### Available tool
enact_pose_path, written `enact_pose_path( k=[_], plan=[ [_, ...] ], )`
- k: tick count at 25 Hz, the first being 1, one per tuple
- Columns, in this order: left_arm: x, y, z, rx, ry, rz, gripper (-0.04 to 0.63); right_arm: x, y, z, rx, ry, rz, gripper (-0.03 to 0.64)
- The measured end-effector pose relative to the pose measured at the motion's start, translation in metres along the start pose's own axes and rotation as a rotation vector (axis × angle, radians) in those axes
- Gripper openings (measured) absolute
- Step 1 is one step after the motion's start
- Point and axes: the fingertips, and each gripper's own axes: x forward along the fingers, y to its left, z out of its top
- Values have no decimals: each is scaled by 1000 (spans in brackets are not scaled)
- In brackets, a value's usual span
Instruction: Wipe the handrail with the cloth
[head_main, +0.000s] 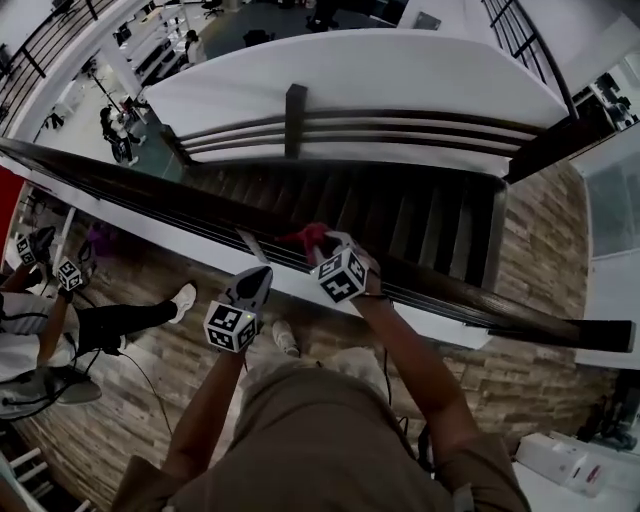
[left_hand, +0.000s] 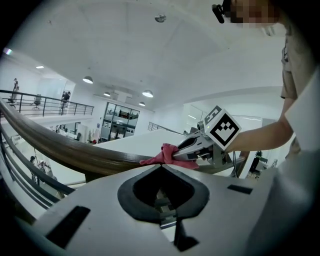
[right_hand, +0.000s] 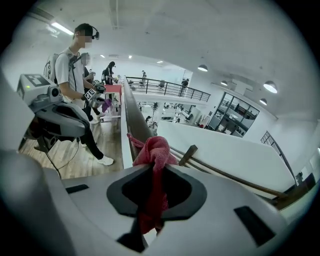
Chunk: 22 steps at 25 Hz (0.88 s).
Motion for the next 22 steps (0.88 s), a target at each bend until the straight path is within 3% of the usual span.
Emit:
enact_pose_path(
  k=[9,22],
  plan=[
    [57,-89,13,69,10,-56,18,-48,-32,-63,24,-22,2,63],
    [151,-218,-11,105,66,-62,18,-131,-107,-186,135,-80,-17,63]
  ],
)
